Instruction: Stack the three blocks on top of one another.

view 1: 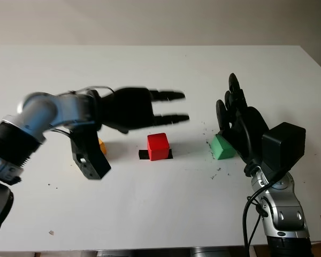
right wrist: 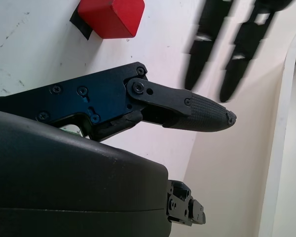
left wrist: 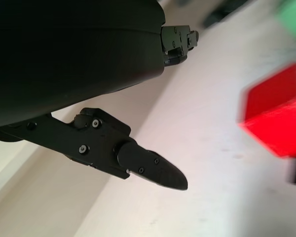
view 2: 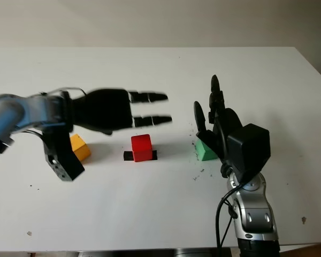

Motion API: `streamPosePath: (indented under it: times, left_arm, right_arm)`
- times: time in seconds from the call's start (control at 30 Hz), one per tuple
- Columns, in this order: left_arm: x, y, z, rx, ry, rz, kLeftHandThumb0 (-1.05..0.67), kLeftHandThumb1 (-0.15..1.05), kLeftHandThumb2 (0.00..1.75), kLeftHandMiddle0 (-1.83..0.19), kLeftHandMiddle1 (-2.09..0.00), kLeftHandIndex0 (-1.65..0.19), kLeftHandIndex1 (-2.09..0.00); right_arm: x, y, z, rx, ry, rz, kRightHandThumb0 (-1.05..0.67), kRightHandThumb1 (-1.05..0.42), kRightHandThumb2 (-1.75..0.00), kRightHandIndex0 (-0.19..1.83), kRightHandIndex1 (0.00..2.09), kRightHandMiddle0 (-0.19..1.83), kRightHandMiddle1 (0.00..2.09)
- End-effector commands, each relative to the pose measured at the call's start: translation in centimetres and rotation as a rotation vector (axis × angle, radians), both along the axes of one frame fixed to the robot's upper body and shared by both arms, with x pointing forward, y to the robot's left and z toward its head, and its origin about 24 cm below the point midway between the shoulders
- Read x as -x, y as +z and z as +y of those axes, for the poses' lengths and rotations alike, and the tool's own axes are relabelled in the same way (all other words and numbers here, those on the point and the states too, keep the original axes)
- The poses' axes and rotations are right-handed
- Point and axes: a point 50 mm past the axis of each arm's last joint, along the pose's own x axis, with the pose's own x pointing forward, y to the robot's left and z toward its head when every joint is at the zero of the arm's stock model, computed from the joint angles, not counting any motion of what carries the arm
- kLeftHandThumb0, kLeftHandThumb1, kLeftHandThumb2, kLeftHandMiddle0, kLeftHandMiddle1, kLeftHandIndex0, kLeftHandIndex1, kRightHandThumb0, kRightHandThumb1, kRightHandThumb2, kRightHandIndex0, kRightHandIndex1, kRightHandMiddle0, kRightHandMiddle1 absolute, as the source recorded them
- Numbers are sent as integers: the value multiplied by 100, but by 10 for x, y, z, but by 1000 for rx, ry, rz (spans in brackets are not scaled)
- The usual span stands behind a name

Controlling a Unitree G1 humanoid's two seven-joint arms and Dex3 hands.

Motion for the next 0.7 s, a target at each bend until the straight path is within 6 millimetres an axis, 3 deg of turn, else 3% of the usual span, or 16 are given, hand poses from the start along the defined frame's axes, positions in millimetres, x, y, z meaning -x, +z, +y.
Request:
streamPosePath:
  times: [0.0, 0.13, 0.3, 0.53, 0.67]
  left_arm:
    - [-4, 22, 14, 99, 87, 17, -67, 84, 4, 11, -6, 12, -6]
    - [-9, 48, 45, 385, 289, 239, -73, 85, 5, 14, -5, -1, -10]
    - [-7, 57, 77, 592, 426, 431, -71, 81, 5, 5, -7, -24, -10]
    - [7, 62, 107, 704, 501, 579, -75, 87, 7, 5, -6, -29, -7]
    - [16, 60, 124, 685, 558, 572, -68, 84, 5, 5, -5, -27, -6]
  right_arm:
    - [-1, 3, 0, 1, -3, -19, -72, -105, -65, -19, 0, -19, 0]
    - [-2, 3, 0, -5, 1, -18, -73, -105, -65, -19, 0, -19, 0]
    - [-1, 3, -1, -5, 1, -17, -72, -105, -65, -19, 0, -19, 0]
    - [-1, 4, -2, -2, 5, -21, -72, -105, -65, -19, 0, -19, 0]
    - [-2, 5, -2, 0, 6, -14, -72, -105, -65, -19, 0, -19, 0]
